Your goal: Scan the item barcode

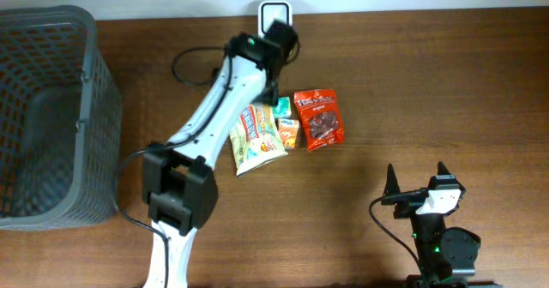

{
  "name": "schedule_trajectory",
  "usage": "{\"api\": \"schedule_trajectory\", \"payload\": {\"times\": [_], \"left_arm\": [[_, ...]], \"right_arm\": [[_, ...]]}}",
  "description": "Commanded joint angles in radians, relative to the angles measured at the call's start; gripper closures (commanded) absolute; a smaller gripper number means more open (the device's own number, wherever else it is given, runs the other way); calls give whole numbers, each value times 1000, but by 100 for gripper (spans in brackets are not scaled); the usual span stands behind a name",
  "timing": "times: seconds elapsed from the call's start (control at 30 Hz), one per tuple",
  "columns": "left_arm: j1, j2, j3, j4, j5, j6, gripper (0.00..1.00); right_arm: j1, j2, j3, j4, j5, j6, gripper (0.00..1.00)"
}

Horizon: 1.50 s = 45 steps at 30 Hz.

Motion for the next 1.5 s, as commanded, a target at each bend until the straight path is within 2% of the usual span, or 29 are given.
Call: {"api": "schedule_trajectory", "payload": {"times": [0.0, 0.1, 0.2, 0.33, 0.4, 0.5, 0.63, 0.7, 0.73, 0.8, 0.9, 0.97, 1.07, 1.13, 1.2, 1.27, 1.37, 1.43, 1.47], "left_arm": [[27, -64, 316, -94, 61, -2, 1], [51, -117, 575, -188, 80, 0, 1], [58, -158, 668, -305, 73, 0, 1], [58, -159, 600, -333, 117, 0, 1], [68, -158, 539, -333, 60, -1, 1], [140, -158, 489, -333, 80, -57, 1], [209, -158, 471, -333, 76, -42, 1], [239, -158, 470, -333, -4, -42, 1], [254, -158, 470, -333, 1, -42, 1], [269, -158, 470, -333, 168, -42, 1], [267, -158, 461, -332, 205, -44, 1], [267, -158, 461, -300, 283, -53, 1], [268, -158, 461, -281, 293, -53, 1], [267, -158, 461, -281, 293, -53, 1], [267, -158, 461, -281, 293, -53, 1], [267, -158, 461, -281, 293, -53, 1], [267, -158, 461, -281, 293, -53, 1], [267, -158, 461, -281, 293, -53, 1], [267, -158, 461, -281, 293, -53, 1]], "right_arm": [[-6, -6, -8, -1, -3, -6, 1], [-6, -6, -8, -1, -3, -6, 1], [-6, -6, -8, -1, -2, -6, 1], [-6, -6, -8, -1, -2, -6, 1], [-6, -6, -8, -1, -3, -6, 1], [-6, -6, -8, -1, -3, -6, 1], [-6, -6, -8, -1, -3, -6, 1], [-6, -6, -8, -1, -3, -6, 1], [-6, -6, -8, -1, -3, -6, 1], [-6, -6, -8, -1, -3, -6, 1], [-6, -6, -8, -1, -3, -6, 1], [-6, -6, -8, -1, -2, -6, 1], [-6, -6, -8, 1, -5, -4, 1], [-6, -6, -8, 9, -103, 79, 1], [-6, -6, -8, 26, -374, 320, 1], [-6, -7, -8, 74, -476, 451, 1], [-6, -7, -8, 272, -526, 635, 1], [-6, -6, -6, 507, -567, 635, 1], [-6, -6, 8, 566, -548, 634, 1]]}}
